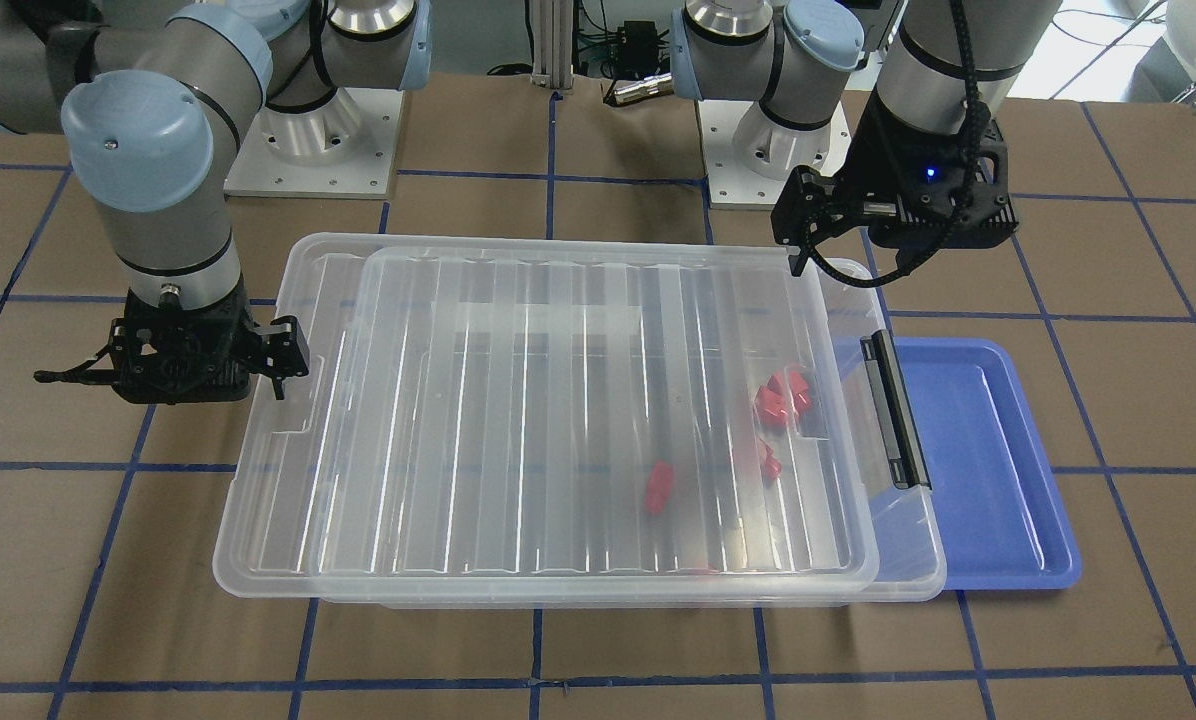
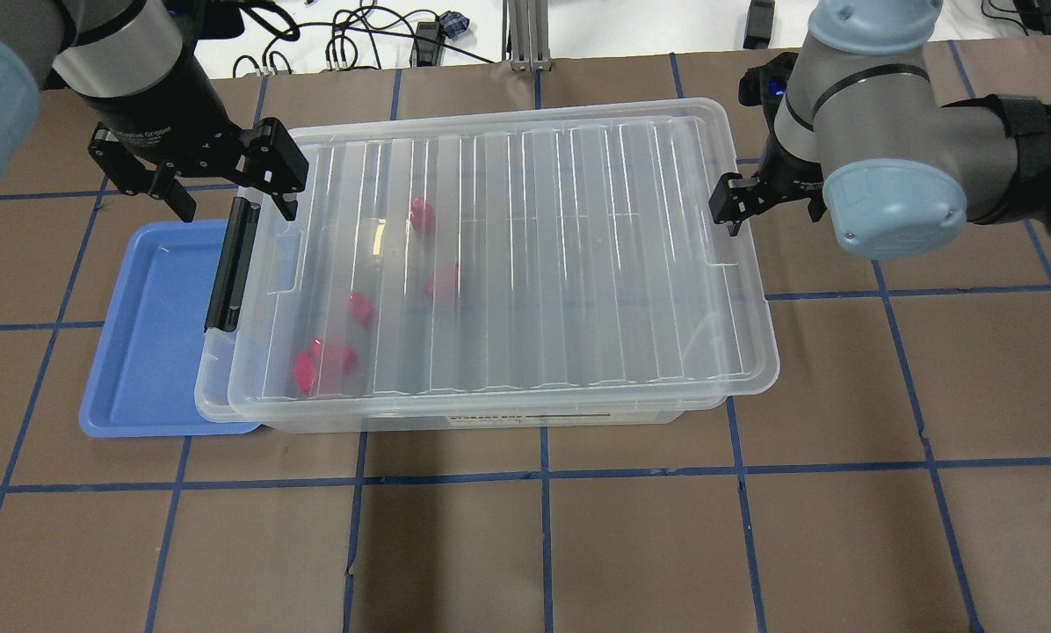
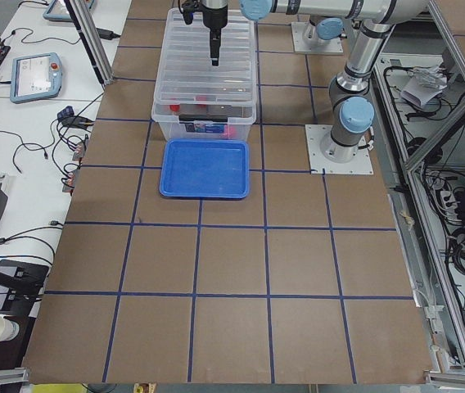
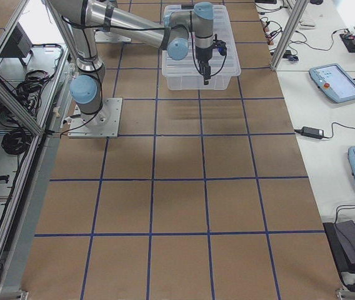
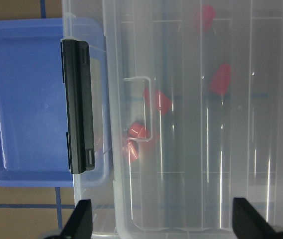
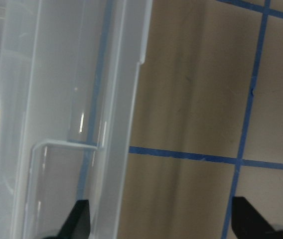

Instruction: Place red block in blue tray from box

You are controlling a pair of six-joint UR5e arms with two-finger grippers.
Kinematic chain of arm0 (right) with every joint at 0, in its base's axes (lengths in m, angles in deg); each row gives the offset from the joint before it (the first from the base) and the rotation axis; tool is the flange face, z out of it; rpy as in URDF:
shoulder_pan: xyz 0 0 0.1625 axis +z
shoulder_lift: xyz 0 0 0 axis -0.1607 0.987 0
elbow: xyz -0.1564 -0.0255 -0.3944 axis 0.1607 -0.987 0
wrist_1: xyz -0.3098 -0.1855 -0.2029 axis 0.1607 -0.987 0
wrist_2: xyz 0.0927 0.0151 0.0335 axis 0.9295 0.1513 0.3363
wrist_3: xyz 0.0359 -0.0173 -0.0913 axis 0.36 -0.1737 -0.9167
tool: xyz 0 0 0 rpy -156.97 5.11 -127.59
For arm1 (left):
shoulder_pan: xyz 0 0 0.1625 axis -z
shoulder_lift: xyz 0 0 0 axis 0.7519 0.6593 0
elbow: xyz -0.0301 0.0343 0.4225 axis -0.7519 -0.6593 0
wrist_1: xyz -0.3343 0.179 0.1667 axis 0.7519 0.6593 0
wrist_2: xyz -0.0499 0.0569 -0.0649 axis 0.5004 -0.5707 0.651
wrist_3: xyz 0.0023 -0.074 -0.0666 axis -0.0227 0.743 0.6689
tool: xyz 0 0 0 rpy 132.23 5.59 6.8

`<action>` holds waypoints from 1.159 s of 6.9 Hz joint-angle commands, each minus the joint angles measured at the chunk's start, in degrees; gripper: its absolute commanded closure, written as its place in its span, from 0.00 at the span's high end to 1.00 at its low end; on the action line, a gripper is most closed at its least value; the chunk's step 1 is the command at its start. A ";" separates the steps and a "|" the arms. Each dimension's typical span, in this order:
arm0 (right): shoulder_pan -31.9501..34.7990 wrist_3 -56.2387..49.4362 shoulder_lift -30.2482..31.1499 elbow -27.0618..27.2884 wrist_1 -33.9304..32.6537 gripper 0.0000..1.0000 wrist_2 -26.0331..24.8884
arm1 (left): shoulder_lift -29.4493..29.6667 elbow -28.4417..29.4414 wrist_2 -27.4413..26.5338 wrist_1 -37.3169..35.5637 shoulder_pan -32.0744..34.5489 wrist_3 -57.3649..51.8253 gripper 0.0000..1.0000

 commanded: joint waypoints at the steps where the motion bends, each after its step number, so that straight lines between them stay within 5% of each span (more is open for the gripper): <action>1: -0.39 -1.23 0.00 -0.04 0.41 1.00 -8.13 | 0.77 -0.25 0.59 -0.33 0.03 0.28 1.00; 3: -1.61 -5.16 -0.09 -0.04 -0.11 1.00 -9.99 | 1.91 -2.43 4.44 -0.94 -0.06 0.12 1.00; 6: -4.87 -5.53 0.00 0.05 0.85 1.00 -10.36 | 2.61 -9.55 3.75 -11.46 -0.67 4.74 1.00; 8: -7.76 -5.53 0.08 -0.04 0.94 1.00 -11.14 | 5.59 -9.31 3.93 -11.75 -0.76 9.47 1.00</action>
